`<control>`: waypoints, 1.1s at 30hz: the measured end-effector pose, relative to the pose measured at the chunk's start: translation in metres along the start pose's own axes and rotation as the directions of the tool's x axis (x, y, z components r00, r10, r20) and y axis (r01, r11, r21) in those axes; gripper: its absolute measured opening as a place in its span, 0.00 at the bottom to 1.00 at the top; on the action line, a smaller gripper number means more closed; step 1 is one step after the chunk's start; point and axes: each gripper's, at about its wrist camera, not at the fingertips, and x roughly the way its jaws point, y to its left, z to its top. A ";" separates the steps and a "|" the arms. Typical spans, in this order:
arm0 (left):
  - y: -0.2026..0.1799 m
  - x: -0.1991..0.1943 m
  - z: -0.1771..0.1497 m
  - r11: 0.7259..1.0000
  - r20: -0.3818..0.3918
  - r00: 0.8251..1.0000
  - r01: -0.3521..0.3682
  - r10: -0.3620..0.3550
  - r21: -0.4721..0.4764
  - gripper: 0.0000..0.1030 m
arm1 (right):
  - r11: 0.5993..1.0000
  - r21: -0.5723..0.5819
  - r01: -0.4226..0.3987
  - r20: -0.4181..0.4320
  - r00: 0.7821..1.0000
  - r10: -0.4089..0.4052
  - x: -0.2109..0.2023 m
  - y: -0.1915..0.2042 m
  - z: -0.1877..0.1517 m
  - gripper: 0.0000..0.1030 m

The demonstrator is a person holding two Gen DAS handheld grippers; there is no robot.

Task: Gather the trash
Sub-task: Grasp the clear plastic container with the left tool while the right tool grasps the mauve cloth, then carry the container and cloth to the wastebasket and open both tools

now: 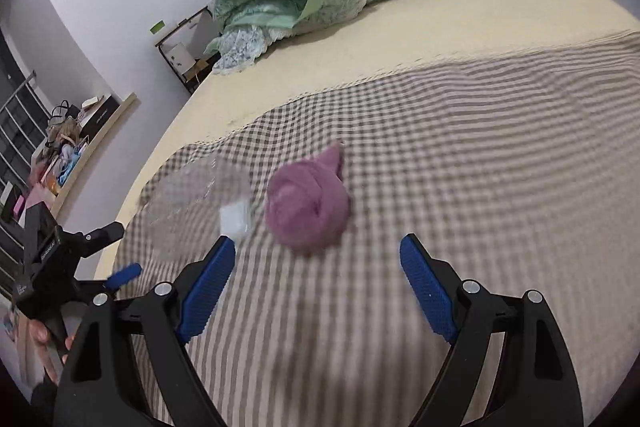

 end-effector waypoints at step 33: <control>-0.176 -0.261 -0.255 0.906 0.084 0.994 0.023 -0.064 0.422 0.57 | 0.993 0.031 0.118 0.174 0.977 -0.122 -0.362 -0.077 -0.151 0.16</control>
